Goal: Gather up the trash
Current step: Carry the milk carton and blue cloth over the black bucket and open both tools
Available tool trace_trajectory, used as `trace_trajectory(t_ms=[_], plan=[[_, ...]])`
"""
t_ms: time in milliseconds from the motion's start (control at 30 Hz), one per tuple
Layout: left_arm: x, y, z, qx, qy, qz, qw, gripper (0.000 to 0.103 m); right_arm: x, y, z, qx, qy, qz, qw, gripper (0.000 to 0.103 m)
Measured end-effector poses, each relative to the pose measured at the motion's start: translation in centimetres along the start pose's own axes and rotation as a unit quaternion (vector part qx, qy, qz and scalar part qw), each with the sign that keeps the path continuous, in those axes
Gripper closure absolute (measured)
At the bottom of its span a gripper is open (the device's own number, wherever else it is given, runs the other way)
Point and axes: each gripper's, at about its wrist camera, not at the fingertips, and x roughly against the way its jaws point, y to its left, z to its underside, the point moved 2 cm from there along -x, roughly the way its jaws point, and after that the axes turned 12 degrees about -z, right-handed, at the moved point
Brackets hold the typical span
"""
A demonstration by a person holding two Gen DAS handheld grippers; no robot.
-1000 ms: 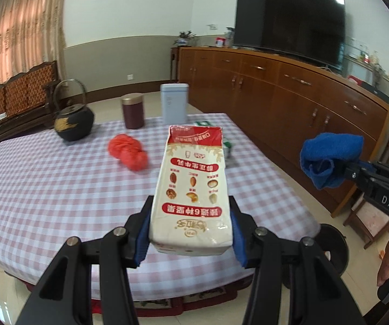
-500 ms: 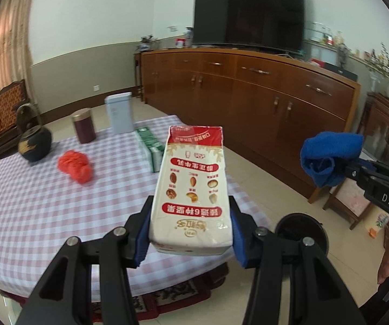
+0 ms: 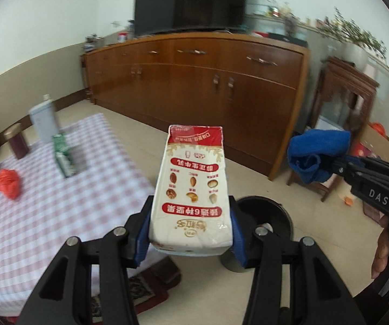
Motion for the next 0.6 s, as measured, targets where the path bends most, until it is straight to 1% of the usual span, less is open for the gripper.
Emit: trace_trajectory(t_ms=[167, 367, 600], plan=[[-1.4, -3.7, 0.5, -0.024, 0.014, 0.026, 0.9993, 0.052, 0.1, -2.8, 1.8, -0.022, 0.013, 0.017, 1.0, 0.081], [-2.8, -6.3, 1.0, -0.037, 0.028, 0.042, 0.9981, 0.052, 0.4, -5.5, 3.7, -0.037, 0.02, 0.028, 0.999, 0.08], [-5.4, -9.3, 2.2, -0.041, 0.061, 0.065, 0.9952, 0.052, -0.7, -8.3, 5.8, -0.05, 0.038, 0.035, 0.997, 0.08]])
